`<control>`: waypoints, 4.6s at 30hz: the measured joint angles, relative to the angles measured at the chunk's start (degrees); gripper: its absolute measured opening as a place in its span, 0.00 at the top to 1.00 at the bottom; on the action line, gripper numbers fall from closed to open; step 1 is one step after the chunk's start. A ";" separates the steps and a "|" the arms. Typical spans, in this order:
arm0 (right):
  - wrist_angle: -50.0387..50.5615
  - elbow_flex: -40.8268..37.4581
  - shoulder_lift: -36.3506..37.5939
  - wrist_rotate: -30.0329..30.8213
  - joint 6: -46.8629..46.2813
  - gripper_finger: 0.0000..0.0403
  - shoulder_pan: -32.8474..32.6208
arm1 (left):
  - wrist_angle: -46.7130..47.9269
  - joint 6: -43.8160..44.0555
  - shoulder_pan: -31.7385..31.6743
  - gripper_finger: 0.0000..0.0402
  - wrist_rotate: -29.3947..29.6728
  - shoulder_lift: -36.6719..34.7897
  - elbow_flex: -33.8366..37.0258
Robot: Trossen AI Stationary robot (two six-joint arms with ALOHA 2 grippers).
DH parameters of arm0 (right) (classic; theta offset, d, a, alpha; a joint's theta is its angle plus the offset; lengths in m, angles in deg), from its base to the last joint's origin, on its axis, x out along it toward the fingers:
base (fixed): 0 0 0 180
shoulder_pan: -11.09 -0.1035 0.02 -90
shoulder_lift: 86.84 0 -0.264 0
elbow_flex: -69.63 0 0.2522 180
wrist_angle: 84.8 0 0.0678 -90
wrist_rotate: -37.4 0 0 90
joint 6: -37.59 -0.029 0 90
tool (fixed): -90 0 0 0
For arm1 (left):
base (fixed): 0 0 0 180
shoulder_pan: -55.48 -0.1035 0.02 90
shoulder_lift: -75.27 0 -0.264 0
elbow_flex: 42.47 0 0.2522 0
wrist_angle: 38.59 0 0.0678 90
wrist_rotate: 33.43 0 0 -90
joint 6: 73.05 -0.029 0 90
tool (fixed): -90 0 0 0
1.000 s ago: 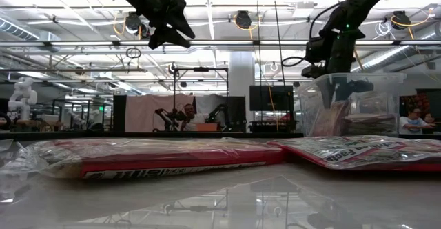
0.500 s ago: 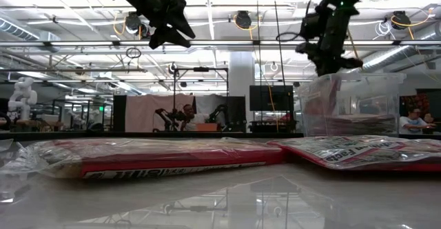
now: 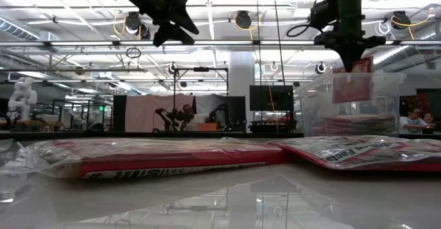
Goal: Sort popcorn bags into baskets
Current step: Adjust the red popcorn bag in the transparent container, then put the red popcorn bag into the transparent container
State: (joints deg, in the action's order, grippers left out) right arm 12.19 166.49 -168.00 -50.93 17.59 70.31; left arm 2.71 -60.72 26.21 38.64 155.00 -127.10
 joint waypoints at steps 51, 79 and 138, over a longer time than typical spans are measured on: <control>-5.21 -1.41 1.50 2.39 7.27 0.69 -2.34 | -0.70 0.37 0.11 0.62 -0.04 0.00 0.00; -30.89 -27.89 1.30 1.80 27.85 0.99 -3.30 | -0.30 3.26 0.11 0.62 -0.09 0.00 0.00; -29.20 -8.97 13.44 -15.39 0.79 1.00 -49.98 | -13.23 46.23 63.33 0.20 19.73 15.63 16.11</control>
State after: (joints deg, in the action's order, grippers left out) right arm -17.01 157.52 -154.56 -66.32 18.38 20.32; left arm -10.52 -14.49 89.54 58.36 170.62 -111.00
